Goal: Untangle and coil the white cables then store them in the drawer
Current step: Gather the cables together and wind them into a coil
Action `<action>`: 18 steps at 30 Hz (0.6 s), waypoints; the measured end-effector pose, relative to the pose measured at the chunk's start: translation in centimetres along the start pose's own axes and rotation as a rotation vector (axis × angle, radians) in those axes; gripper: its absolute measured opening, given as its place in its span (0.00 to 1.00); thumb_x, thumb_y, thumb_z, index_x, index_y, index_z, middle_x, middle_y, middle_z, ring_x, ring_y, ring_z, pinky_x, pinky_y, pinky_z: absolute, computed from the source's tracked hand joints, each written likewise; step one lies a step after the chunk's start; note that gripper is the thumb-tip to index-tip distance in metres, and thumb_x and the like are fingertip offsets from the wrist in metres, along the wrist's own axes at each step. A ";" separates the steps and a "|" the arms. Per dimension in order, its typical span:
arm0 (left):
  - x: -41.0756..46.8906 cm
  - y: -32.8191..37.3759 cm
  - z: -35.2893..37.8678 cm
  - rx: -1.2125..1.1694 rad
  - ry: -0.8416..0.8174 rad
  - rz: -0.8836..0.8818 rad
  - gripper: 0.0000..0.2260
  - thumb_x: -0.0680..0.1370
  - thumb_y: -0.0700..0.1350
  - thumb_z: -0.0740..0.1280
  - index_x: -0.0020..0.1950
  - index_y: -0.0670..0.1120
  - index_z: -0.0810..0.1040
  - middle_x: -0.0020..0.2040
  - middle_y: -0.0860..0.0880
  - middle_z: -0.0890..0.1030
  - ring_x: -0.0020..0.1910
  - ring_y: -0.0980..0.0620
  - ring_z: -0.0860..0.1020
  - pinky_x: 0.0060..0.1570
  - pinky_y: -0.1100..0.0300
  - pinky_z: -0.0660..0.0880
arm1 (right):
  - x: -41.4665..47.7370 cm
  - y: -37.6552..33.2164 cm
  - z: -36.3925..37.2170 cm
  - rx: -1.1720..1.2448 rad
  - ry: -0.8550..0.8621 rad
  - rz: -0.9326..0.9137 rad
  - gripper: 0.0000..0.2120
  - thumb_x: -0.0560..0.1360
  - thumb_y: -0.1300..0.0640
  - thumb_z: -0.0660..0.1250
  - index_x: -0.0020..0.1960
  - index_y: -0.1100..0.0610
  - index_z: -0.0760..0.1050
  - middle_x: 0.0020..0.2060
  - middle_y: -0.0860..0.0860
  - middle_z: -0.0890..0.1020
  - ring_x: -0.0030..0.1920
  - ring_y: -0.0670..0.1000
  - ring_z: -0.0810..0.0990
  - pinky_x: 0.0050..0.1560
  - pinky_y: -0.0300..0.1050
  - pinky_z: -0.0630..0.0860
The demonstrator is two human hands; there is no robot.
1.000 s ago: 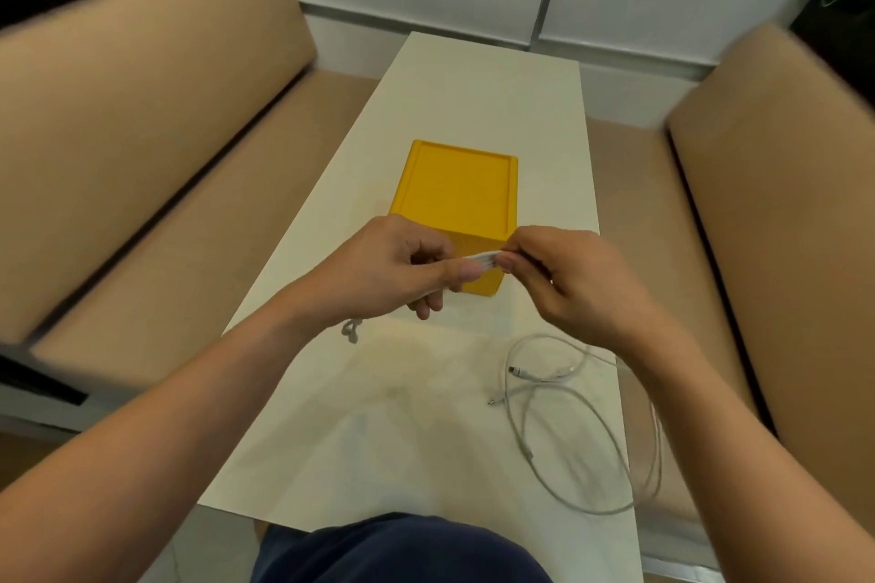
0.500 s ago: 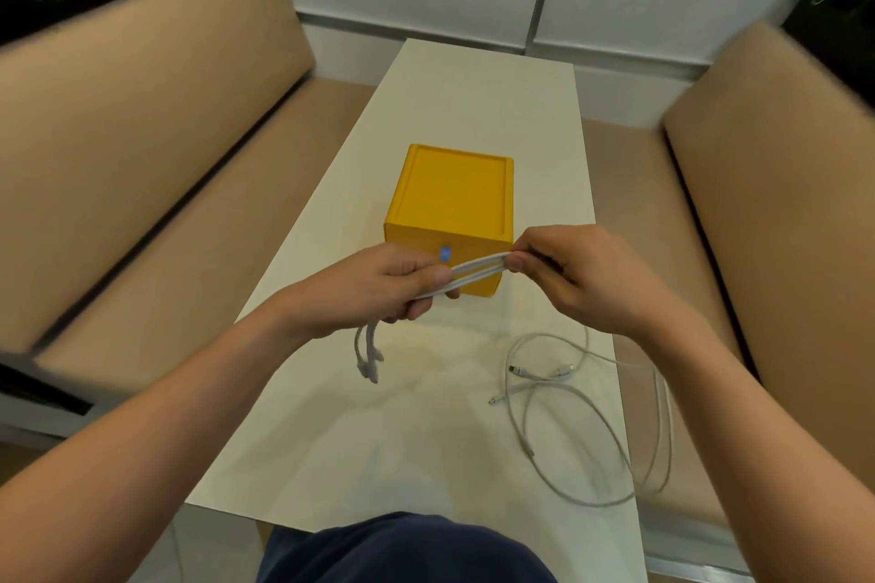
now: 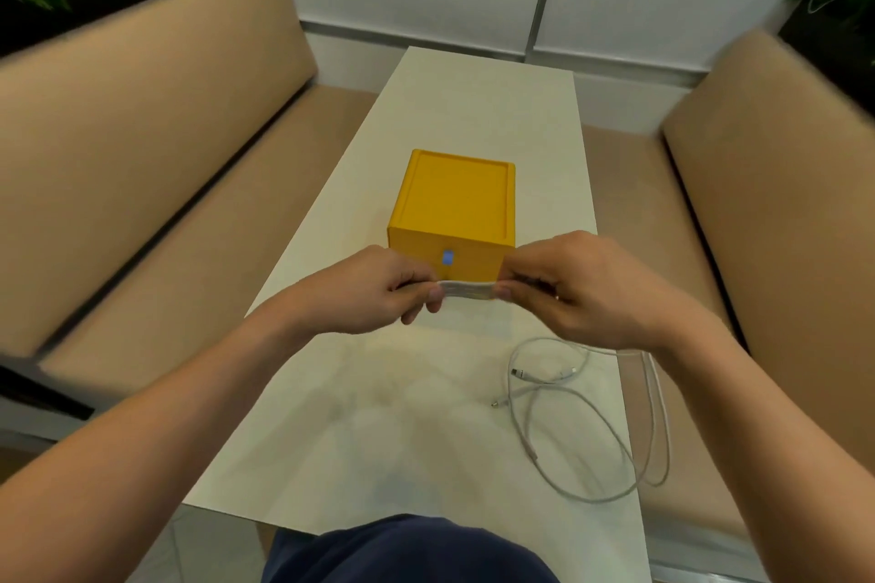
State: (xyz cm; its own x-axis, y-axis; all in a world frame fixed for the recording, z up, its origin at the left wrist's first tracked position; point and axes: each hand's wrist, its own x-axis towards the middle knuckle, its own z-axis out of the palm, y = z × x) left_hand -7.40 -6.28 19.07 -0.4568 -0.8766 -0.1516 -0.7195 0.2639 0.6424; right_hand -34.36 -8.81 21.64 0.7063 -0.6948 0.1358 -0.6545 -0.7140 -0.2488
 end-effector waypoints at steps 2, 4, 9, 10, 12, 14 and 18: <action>-0.4 1.4 -0.3 -0.051 -0.048 0.057 0.12 0.85 0.49 0.62 0.46 0.52 0.82 0.33 0.56 0.79 0.31 0.59 0.73 0.35 0.58 0.69 | 0.2 0.8 0.8 0.156 0.037 0.061 0.17 0.82 0.41 0.60 0.45 0.50 0.79 0.31 0.48 0.77 0.31 0.51 0.72 0.32 0.51 0.70; -0.4 2.9 -0.6 -0.039 -0.102 0.131 0.13 0.85 0.49 0.63 0.46 0.48 0.82 0.32 0.58 0.78 0.30 0.59 0.73 0.33 0.64 0.68 | 0.5 1.4 2.6 0.200 0.093 0.120 0.18 0.82 0.39 0.59 0.44 0.49 0.78 0.30 0.46 0.76 0.31 0.51 0.72 0.33 0.54 0.72; -0.4 2.5 -0.7 -0.177 -0.056 0.076 0.12 0.85 0.49 0.63 0.47 0.48 0.83 0.30 0.57 0.75 0.29 0.59 0.69 0.32 0.63 0.67 | 0.6 1.5 4.2 0.102 0.156 0.165 0.16 0.83 0.38 0.54 0.47 0.45 0.75 0.31 0.41 0.73 0.34 0.49 0.73 0.35 0.58 0.74; -0.4 2.2 -0.6 -0.210 -0.037 0.056 0.12 0.85 0.50 0.63 0.48 0.48 0.83 0.30 0.57 0.74 0.30 0.58 0.69 0.33 0.63 0.66 | 0.5 1.6 4.1 0.079 0.146 0.174 0.16 0.83 0.39 0.54 0.48 0.45 0.75 0.32 0.41 0.73 0.34 0.48 0.73 0.35 0.57 0.74; -0.3 1.8 -0.4 -0.247 -0.019 0.035 0.12 0.85 0.51 0.63 0.50 0.50 0.84 0.32 0.55 0.72 0.32 0.56 0.68 0.34 0.60 0.65 | 0.5 1.8 4.2 0.043 0.118 0.185 0.15 0.85 0.41 0.54 0.50 0.46 0.76 0.32 0.41 0.73 0.35 0.48 0.73 0.36 0.57 0.75; -0.2 1.3 -0.2 -0.219 -0.015 0.012 0.10 0.84 0.53 0.65 0.51 0.52 0.85 0.33 0.53 0.72 0.34 0.55 0.68 0.36 0.58 0.64 | 0.6 1.8 4.2 0.041 0.076 0.194 0.15 0.85 0.42 0.54 0.52 0.47 0.77 0.34 0.42 0.74 0.37 0.48 0.74 0.38 0.57 0.75; -0.1 0.6 0.1 -0.165 0.019 -0.033 0.09 0.84 0.51 0.65 0.49 0.54 0.85 0.32 0.55 0.79 0.30 0.59 0.70 0.32 0.66 0.66 | 0.5 0.8 4.2 -0.051 0.036 0.166 0.18 0.86 0.45 0.54 0.69 0.50 0.75 0.55 0.48 0.81 0.54 0.55 0.79 0.55 0.57 0.76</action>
State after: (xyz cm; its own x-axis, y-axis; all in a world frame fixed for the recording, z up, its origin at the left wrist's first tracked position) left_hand -7.81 -5.99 19.41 -0.4228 -0.8917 -0.1617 -0.6380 0.1662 0.7519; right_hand -33.42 -9.32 17.49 0.5777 -0.8056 0.1311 -0.7749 -0.5918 -0.2219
